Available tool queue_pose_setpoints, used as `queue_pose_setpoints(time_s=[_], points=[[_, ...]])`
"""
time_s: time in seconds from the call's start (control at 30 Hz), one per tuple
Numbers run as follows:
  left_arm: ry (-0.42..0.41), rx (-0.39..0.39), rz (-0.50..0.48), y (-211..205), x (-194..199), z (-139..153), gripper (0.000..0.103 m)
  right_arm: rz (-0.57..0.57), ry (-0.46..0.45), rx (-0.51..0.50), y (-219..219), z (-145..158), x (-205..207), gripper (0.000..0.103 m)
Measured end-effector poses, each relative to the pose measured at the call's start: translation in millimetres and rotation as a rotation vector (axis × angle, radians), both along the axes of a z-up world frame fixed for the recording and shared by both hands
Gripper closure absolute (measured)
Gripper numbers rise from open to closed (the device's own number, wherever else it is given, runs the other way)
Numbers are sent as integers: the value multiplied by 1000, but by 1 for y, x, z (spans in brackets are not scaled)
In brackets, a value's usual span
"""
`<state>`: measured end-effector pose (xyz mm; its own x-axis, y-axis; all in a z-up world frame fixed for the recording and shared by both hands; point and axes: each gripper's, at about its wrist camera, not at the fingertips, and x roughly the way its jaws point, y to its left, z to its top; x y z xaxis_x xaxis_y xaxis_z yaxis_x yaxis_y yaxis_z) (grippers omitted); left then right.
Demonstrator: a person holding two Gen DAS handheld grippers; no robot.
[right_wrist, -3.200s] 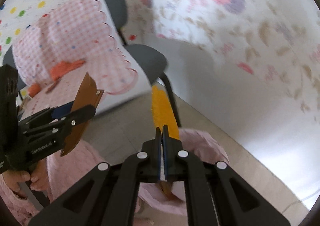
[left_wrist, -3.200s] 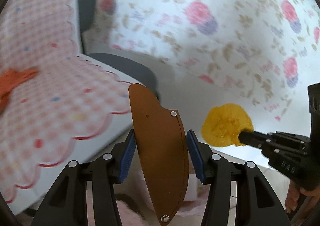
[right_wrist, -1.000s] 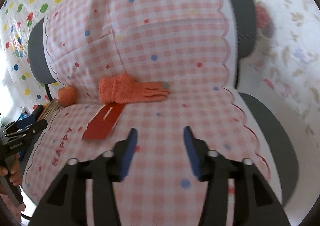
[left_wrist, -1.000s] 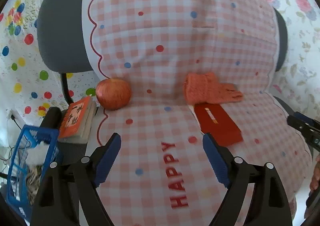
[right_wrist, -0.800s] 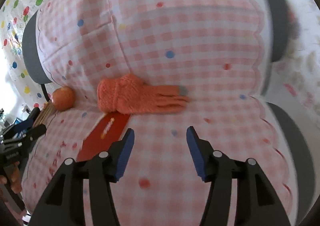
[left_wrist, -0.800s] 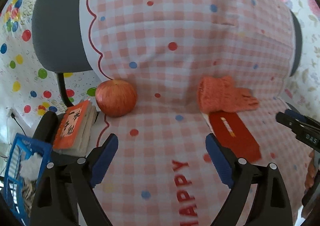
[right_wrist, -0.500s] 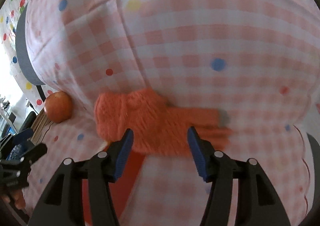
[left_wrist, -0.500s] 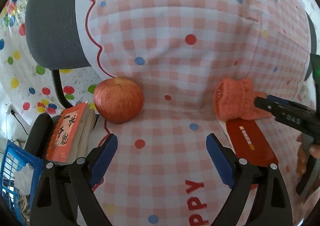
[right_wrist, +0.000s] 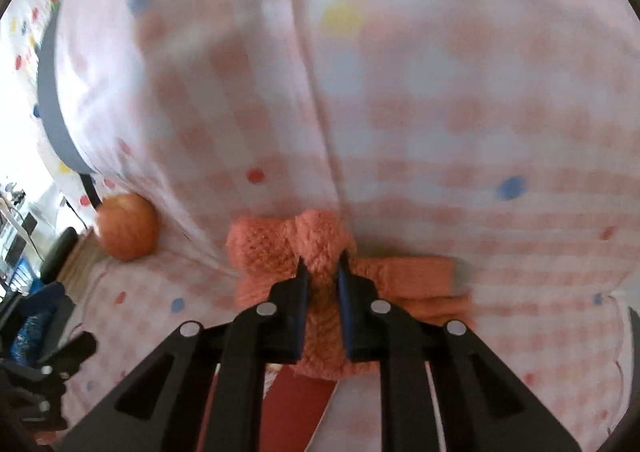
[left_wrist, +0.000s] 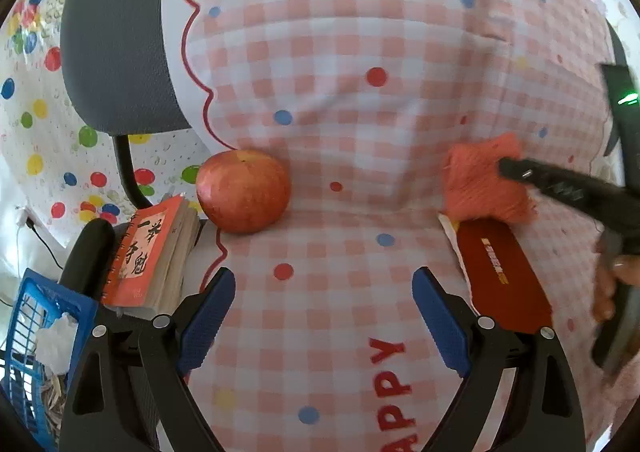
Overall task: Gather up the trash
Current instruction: 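Grasp the orange knit glove with the right tool while the left tool grasps the red envelope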
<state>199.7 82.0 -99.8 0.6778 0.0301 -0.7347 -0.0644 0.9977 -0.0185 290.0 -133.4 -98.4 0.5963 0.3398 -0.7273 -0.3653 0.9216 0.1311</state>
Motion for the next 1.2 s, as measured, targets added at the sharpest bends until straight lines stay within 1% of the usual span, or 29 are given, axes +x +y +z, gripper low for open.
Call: queue_pose_setpoints(time_s=[0.13,0.17,0.23,0.3,0.4,0.5,0.57,0.67,0.77,0.8,0.97,1.1,1.2], points=[[-6,-7,-42,-22,-7,4,14,-103,-94,-32,-39,34,-32,91],[-4,-6,-59,-29,-9,4,14,-137,-118,-54,-50,40,-40,91],[5,-9,-100,-45,-10,2,14,-206,-163,-131,-70,50,-53,91],[20,-16,-127,-63,-10,-1,14,-257,-171,-184,-91,50,-70,91],[51,-37,-163,-81,-5,-6,14,-295,-153,-202,-111,41,-89,91],[88,-73,-191,-100,2,-11,14,-314,-130,-185,-128,30,-108,90],[105,-92,-196,-109,7,-15,14,-319,-122,-169,-128,22,-116,90],[144,-123,-183,-120,21,-23,14,-321,-117,-136,-136,20,-129,90],[169,-136,-161,-128,32,-30,14,-318,-116,-109,-138,20,-134,90],[177,-125,-153,-130,35,-33,14,-317,-116,-101,-139,20,-135,90],[170,25,-143,-148,36,-41,13,-308,-109,-64,-141,18,-139,90],[162,27,-110,-145,29,-40,12,-294,-105,-55,-140,16,-142,90],[174,11,-106,-144,33,-40,15,-289,-98,-51,-139,14,-145,90]])
